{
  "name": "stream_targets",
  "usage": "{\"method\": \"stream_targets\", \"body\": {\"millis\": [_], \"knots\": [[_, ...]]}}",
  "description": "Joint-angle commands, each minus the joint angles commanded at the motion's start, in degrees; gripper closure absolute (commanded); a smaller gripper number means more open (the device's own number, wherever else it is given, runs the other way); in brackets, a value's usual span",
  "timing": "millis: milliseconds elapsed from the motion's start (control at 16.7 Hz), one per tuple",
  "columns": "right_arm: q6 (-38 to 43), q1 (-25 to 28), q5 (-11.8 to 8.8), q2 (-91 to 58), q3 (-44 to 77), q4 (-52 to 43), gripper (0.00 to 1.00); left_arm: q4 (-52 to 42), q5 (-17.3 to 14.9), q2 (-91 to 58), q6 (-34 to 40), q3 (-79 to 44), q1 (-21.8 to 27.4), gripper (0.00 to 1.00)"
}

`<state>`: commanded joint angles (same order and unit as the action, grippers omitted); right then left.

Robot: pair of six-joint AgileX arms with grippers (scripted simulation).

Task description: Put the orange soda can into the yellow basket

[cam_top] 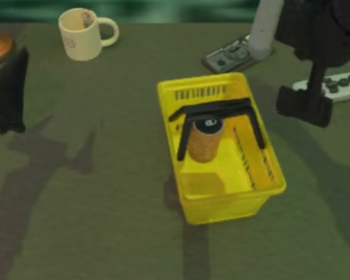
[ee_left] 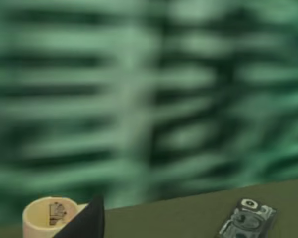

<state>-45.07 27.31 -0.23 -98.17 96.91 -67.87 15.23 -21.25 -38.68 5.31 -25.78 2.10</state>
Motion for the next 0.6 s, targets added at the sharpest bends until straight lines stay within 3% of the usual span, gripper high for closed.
{"method": "stream_targets", "body": {"millis": [300, 480, 600], "knots": [[-10.9, 6.6, 0.1, -24.2, 24.9, -15.8, 0.0, -10.9, 14.1, 26.3, -2.7, 17.3, -2.3, 0.0], [-15.0, 9.0, 0.3, -31.9, 33.7, -21.2, 0.0, -14.2, 19.3, 35.2, -4.5, 23.5, -3.0, 0.0], [-16.4, 9.8, 0.4, -34.3, 36.6, -23.0, 0.0, -15.1, 21.0, 38.1, -5.2, 25.5, -3.2, 0.0]]}}
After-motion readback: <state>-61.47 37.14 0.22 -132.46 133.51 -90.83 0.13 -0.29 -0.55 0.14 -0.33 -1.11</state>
